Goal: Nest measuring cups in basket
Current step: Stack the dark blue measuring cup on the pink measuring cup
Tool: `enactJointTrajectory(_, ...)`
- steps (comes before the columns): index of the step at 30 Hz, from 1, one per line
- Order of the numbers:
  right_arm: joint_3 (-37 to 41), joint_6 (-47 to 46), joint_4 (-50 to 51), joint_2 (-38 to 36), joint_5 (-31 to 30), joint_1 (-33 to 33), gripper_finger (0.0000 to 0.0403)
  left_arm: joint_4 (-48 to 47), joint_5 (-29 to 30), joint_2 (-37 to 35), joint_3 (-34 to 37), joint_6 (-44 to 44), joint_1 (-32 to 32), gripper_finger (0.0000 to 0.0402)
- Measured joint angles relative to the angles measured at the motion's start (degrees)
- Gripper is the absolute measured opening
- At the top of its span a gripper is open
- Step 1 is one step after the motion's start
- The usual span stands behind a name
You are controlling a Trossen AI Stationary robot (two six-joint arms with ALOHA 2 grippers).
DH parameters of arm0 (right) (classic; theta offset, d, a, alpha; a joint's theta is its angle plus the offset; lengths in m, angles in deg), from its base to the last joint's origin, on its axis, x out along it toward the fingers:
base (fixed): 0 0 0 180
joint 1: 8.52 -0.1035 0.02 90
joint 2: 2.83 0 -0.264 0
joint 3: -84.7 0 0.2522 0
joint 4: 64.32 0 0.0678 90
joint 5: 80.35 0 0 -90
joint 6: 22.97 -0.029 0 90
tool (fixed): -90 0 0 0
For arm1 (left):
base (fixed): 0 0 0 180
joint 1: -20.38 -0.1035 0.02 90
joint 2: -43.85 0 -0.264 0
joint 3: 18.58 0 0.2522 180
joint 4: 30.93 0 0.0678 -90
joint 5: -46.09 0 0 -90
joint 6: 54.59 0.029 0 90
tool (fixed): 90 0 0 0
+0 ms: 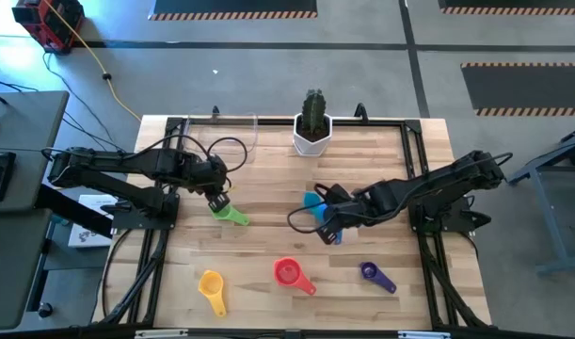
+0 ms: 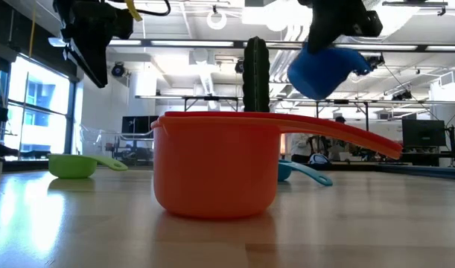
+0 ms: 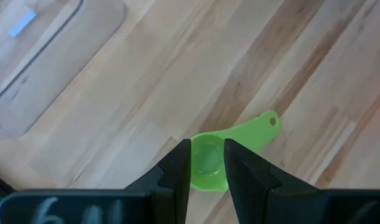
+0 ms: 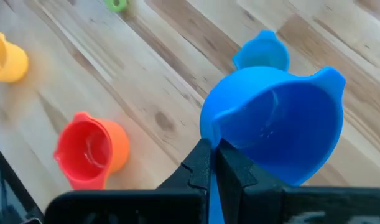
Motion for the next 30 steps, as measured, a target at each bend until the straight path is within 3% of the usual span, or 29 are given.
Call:
enactJointTrajectory(19,-0.6,-0.4,-11.2,0.0,-1.6,-1.7,0.0000,0.0,-8.7,0.0,0.0,2.9,0.1,0.0086)
enactJointTrajectory(30,-0.6,-0.5,-19.2,0.0,-6.6,-4.1,0.0000,0.0,-10.2,0.0,0.0,2.9,0.1,0.0086)
